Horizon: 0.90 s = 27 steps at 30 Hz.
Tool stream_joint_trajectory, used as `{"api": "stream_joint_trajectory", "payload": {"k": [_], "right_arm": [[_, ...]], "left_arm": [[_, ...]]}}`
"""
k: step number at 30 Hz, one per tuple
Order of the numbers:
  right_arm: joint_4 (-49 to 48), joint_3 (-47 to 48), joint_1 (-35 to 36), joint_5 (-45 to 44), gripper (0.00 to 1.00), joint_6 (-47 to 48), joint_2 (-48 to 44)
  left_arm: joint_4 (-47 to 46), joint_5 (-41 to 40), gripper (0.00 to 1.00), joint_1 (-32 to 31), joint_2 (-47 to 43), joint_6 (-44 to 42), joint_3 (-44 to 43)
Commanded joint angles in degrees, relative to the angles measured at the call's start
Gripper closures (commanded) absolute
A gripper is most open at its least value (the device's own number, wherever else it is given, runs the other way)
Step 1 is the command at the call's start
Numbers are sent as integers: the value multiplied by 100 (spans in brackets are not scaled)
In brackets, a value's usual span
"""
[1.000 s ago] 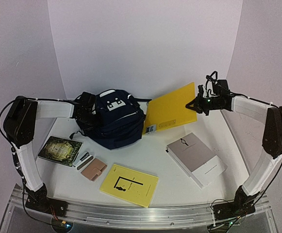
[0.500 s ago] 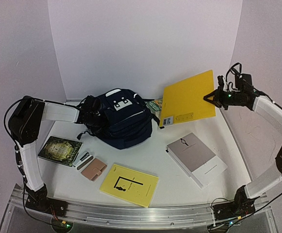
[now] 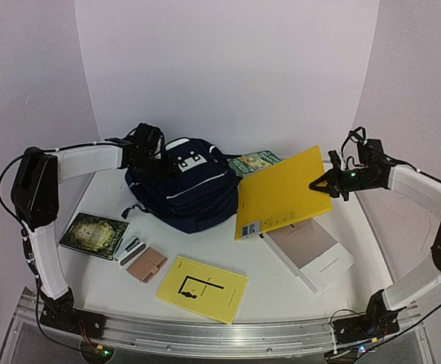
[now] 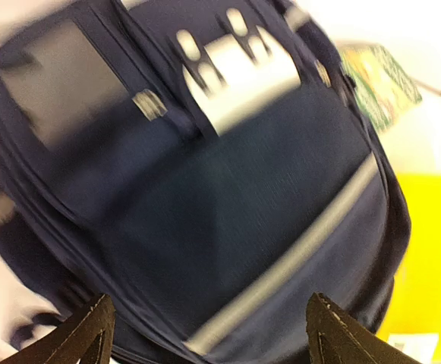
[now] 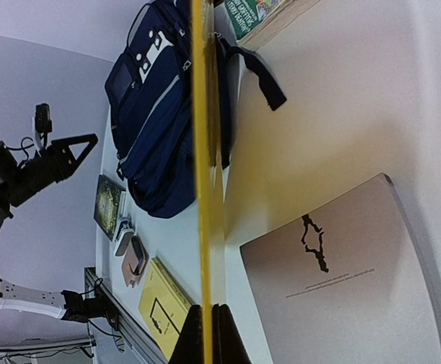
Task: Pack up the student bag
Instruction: Adjust the student bag at the center of the board.
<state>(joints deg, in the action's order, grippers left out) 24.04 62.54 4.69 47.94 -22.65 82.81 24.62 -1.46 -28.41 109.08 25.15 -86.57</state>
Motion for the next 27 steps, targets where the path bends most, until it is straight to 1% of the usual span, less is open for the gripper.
{"api": "stream_joint_trajectory", "payload": {"k": [1, 5, 8, 11, 14, 18, 21, 24, 27], "right_arm": [[-245, -43, 161, 304, 100, -69, 8], [-302, -43, 264, 207, 100, -106, 54], [-477, -46, 374, 102, 100, -245, 126], [-743, -52, 493, -73, 100, -373, 229], [-965, 30, 538, -289, 100, -445, 437], [-1325, 265, 541, -535, 100, -643, 796], [-1600, 436, 540, -615, 100, -833, 999], [-1754, 634, 546, -666, 100, -924, 1199], [-1780, 822, 545, -741, 100, -893, 1319]], "left_arm": [[-83, -358, 12, 624, 385, -775, -729], [-148, -132, 13, 869, 1193, -1180, -1506], [-38, -118, 14, 982, 1821, -1389, -2018], [170, -213, 16, 1029, 2195, -1461, -2173], [189, -283, 18, 1030, 2114, -1300, -1690], [-107, -301, 21, 980, 1458, -835, -455], [-199, -319, 23, 901, 1016, -523, 234], [-234, -313, 23, 762, 691, -313, 635], [-297, -112, 22, 688, 437, -249, 803]]}}
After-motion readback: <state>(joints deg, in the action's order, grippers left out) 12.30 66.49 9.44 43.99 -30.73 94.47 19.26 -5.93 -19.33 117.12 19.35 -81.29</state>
